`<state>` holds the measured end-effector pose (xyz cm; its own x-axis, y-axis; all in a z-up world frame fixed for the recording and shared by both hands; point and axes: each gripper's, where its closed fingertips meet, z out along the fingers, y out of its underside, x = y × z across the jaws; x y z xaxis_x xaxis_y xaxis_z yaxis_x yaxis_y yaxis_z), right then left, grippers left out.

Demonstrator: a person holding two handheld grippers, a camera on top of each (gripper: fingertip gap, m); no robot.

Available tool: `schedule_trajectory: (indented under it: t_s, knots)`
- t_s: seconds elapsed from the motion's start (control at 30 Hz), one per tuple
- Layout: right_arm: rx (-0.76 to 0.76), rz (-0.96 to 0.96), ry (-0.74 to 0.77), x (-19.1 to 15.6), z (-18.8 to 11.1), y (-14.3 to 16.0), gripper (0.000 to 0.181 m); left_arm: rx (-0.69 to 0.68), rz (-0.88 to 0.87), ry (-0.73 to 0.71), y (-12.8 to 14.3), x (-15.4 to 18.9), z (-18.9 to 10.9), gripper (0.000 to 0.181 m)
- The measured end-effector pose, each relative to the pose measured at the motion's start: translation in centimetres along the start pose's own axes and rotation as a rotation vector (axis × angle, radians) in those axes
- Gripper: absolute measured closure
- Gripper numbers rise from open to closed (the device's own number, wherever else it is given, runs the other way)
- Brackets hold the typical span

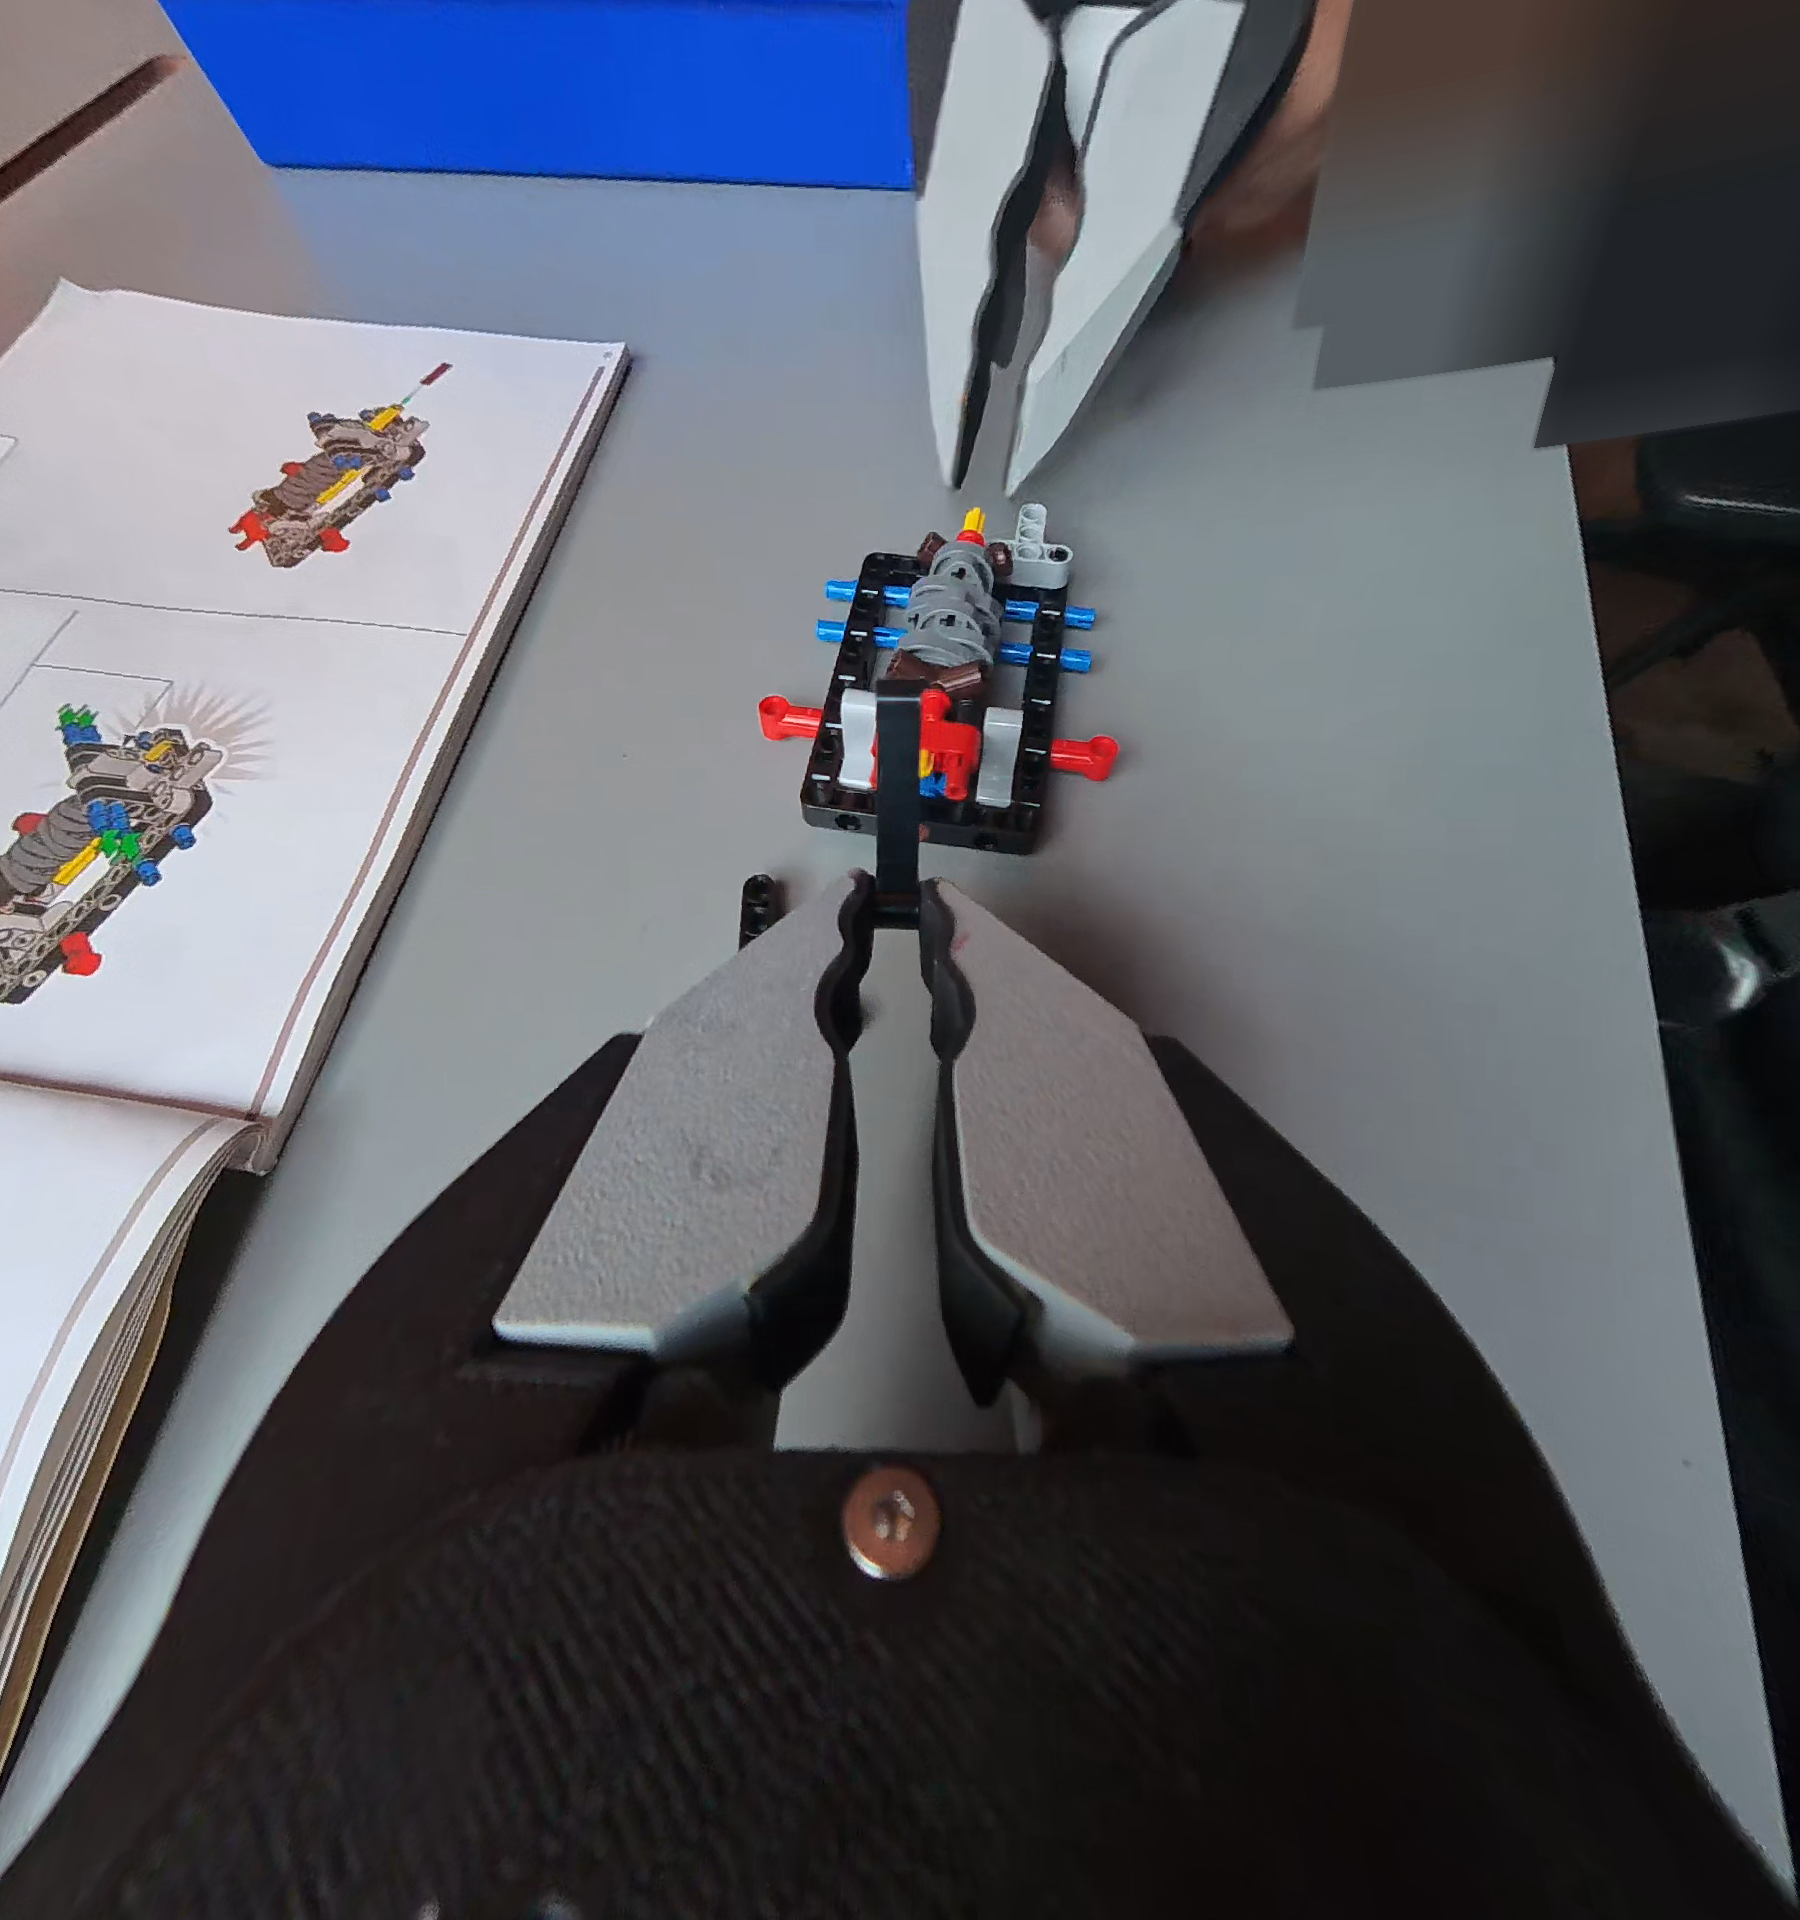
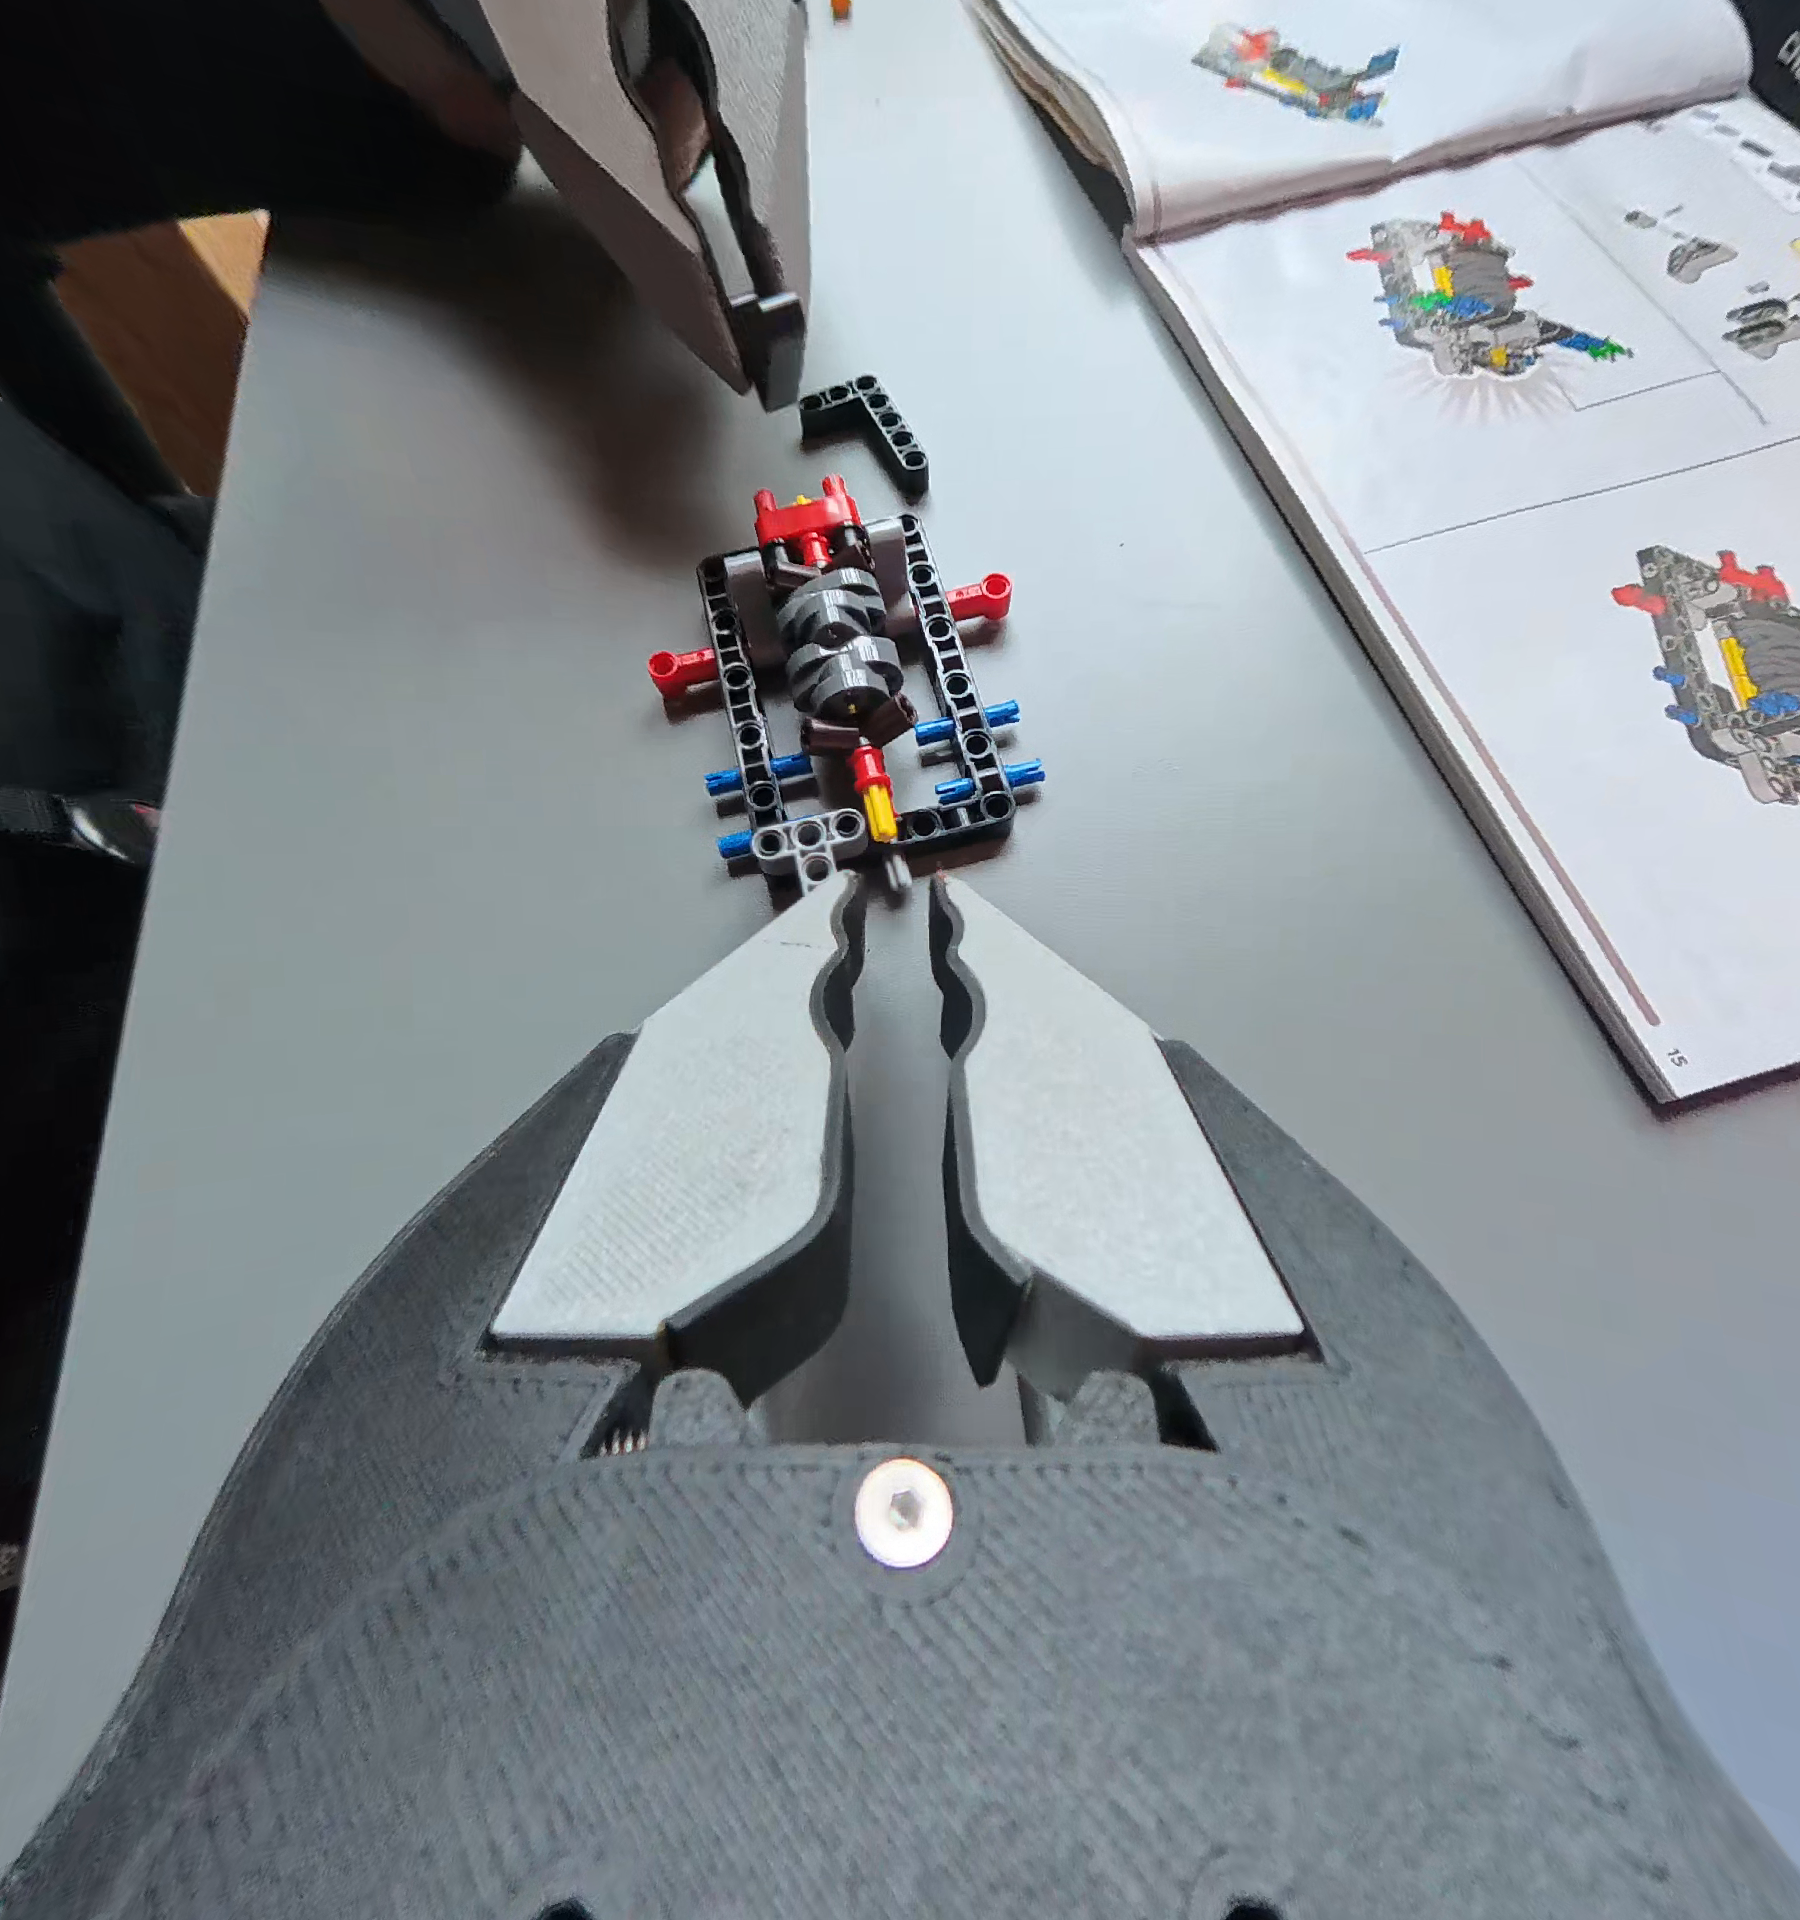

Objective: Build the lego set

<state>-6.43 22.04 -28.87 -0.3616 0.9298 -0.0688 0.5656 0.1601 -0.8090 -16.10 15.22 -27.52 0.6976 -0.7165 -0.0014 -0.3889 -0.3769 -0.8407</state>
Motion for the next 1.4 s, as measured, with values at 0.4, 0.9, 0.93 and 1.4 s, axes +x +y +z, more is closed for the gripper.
schedule_trajectory:
  t_s: [0.4,0.9,0.93,1.4]
  knots:
    - [-0.007,0.025,0.035,0.2,-0.1,0.2,0.174,0.006,-0.045,0.001,0.0,-0.4,0.0,0.176]
    - [-0.114,-0.030,-0.046,0.1,1.4,1.1,0.181,-0.107,-0.072,0.052,1.0,0.0,1.5,0.176]
    - [-0.115,-0.032,-0.052,0.0,1.4,1.1,0.181,-0.126,-0.077,0.057,1.2,0.0,1.8,0.176]
    - [-0.114,-0.045,-0.073,-0.3,1.4,1.1,0.180,-0.177,0.013,0.011,1.6,0.0,2.7,0.176]
